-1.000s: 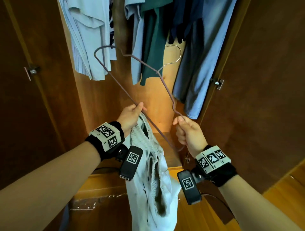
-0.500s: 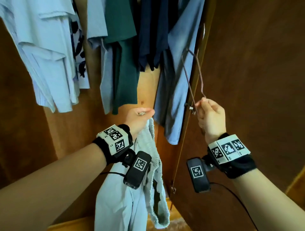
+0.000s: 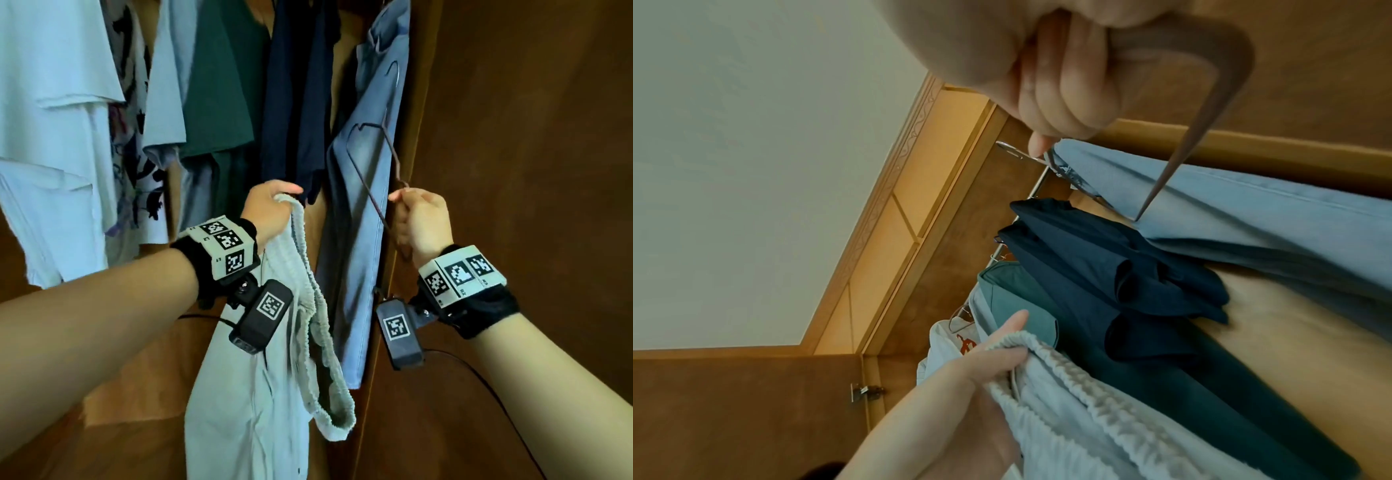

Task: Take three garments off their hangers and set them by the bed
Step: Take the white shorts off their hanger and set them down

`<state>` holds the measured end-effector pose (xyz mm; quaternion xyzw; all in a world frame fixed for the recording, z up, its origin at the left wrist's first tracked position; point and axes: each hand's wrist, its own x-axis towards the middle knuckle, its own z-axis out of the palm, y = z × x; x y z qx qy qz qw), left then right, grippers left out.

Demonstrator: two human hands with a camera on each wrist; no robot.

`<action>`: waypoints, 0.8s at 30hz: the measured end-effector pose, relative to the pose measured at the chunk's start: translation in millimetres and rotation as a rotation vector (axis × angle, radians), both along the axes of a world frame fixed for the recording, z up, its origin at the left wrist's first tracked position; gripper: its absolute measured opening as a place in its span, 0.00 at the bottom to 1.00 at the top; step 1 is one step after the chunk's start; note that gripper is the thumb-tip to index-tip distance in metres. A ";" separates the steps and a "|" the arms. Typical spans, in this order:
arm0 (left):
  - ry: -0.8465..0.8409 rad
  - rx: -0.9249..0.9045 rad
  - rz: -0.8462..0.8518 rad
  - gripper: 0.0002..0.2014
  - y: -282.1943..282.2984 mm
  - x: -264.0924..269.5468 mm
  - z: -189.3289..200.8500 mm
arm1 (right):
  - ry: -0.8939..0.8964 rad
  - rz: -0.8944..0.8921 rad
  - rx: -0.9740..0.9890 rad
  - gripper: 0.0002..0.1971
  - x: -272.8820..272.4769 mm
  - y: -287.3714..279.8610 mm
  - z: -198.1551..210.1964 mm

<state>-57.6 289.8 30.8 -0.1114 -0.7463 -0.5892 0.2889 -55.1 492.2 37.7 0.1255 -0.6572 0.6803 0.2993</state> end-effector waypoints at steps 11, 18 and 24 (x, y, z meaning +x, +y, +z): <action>0.160 -0.165 0.050 0.22 -14.6 -107.1 88.0 | 0.101 0.012 0.057 0.17 -108.1 -18.7 87.6; 0.168 -0.355 -0.023 0.30 -14.7 -177.7 141.5 | 0.205 0.085 -0.010 0.18 -163.7 -40.6 150.4; 0.113 -0.425 -0.056 0.29 -4.6 -226.5 169.5 | 0.252 -0.040 0.061 0.18 -232.8 -45.7 199.8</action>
